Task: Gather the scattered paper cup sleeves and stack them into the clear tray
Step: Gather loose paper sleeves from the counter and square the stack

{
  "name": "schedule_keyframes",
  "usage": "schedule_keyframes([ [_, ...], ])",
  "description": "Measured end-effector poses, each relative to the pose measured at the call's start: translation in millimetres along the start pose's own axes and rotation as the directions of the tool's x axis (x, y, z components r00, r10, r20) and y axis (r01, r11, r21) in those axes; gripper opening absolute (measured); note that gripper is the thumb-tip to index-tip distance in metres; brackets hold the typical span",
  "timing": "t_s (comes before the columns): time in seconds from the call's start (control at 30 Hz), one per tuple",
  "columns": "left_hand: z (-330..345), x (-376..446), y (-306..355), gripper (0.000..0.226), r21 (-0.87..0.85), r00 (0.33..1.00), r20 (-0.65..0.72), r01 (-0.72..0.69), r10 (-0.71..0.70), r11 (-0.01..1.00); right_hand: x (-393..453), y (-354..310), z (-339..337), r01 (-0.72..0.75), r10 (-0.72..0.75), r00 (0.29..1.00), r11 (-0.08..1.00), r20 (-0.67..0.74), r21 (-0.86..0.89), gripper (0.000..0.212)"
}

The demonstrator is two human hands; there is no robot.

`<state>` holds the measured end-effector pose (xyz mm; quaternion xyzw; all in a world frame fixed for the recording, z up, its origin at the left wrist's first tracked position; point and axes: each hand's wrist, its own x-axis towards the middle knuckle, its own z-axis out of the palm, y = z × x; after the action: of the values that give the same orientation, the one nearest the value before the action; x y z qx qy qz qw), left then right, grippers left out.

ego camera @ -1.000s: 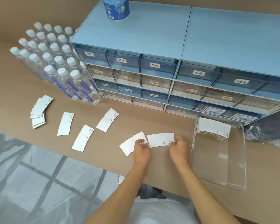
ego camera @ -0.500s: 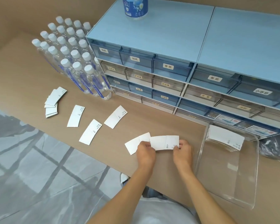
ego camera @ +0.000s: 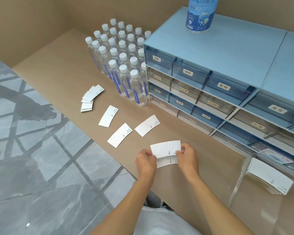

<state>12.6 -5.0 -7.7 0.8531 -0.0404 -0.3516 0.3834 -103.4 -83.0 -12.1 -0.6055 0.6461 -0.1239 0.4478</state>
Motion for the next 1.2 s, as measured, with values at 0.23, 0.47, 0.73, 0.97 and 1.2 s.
schedule_keyframes([
  [0.23,-1,10,-1,0.024,0.044,1.0,-0.014,0.009,-0.008,0.999,5,-3,10,0.0,-0.001,1.0,0.993,-0.003,-0.121,0.009],
  [0.47,3,12,-6,0.02,0.108,1.0,0.015,0.019,-0.021,0.994,7,-4,11,-0.007,0.001,1.0,0.975,-0.027,-0.221,0.015],
  [0.73,5,11,-9,0.025,0.195,0.999,0.034,0.023,-0.03,0.981,9,1,12,-0.005,-0.002,1.0,0.961,-0.025,-0.275,0.017],
  [0.97,3,10,-5,0.025,0.191,0.998,0.018,0.048,-0.052,0.98,10,7,12,-0.028,0.017,0.999,0.955,-0.041,-0.294,0.015],
  [1.2,4,7,-6,0.017,0.135,0.996,0.033,0.082,-0.087,0.988,13,12,10,-0.092,0.091,0.996,0.986,-0.012,-0.142,0.018],
])
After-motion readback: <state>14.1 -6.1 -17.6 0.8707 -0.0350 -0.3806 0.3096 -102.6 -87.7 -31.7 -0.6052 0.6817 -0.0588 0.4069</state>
